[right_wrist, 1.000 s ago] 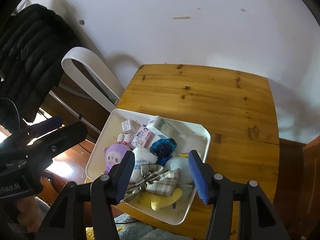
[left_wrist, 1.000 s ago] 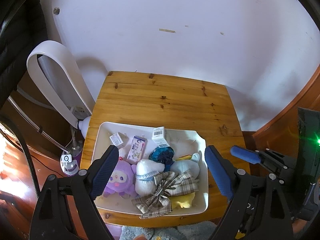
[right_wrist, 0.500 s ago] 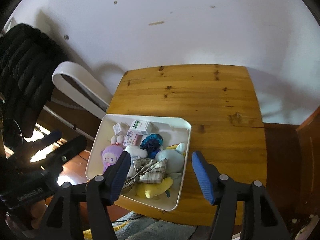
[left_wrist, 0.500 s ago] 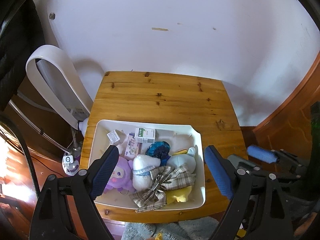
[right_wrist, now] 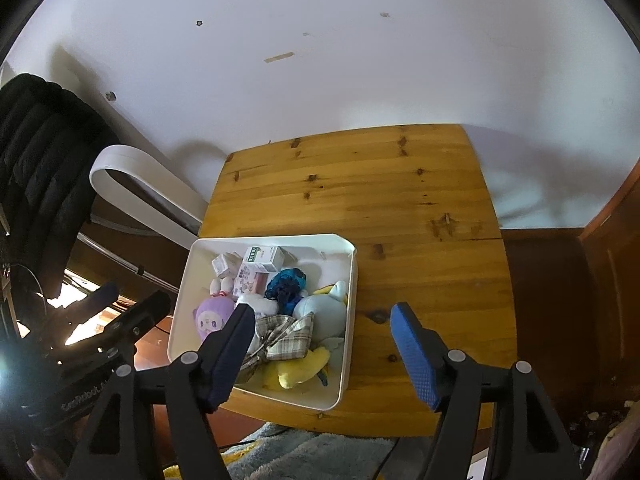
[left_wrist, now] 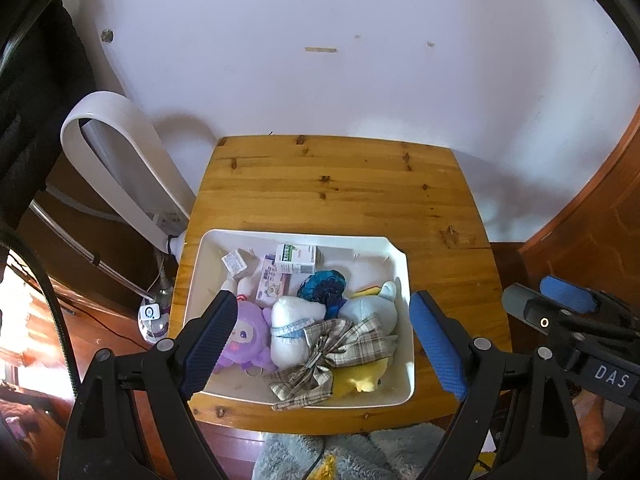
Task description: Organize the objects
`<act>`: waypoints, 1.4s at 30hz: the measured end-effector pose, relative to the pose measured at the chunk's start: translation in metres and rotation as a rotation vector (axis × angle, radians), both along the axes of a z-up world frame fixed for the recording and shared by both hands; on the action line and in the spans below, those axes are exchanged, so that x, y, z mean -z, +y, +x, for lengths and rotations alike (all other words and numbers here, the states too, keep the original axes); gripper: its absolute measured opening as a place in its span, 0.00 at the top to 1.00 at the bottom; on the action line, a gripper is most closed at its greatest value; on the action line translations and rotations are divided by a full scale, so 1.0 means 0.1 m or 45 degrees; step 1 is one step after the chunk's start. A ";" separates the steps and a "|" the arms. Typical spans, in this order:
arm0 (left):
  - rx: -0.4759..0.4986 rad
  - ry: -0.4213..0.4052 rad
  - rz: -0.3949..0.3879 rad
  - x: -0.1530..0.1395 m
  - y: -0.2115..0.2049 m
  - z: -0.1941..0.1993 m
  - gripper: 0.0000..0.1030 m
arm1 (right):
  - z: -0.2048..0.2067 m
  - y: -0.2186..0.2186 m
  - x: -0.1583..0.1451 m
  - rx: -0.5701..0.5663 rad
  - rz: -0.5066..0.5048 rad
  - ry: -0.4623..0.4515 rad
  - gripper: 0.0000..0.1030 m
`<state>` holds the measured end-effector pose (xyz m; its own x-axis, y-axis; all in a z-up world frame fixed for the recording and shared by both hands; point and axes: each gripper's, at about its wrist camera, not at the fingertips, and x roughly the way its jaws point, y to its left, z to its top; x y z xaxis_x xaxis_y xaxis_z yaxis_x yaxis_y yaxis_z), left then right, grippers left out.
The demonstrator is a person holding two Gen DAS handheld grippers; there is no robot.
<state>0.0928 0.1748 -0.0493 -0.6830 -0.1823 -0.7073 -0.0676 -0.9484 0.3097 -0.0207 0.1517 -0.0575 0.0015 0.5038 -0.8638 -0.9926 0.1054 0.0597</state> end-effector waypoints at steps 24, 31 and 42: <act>-0.012 0.010 -0.054 0.03 0.07 -0.01 0.13 | 0.06 -0.06 -0.03 0.000 0.021 -0.026 0.31; -0.011 0.013 -0.058 0.03 0.08 0.00 0.13 | 0.07 -0.06 -0.03 -0.001 0.016 -0.030 0.31; -0.014 0.016 -0.061 0.04 0.09 -0.02 0.13 | 0.07 -0.06 -0.02 -0.009 0.013 -0.033 0.31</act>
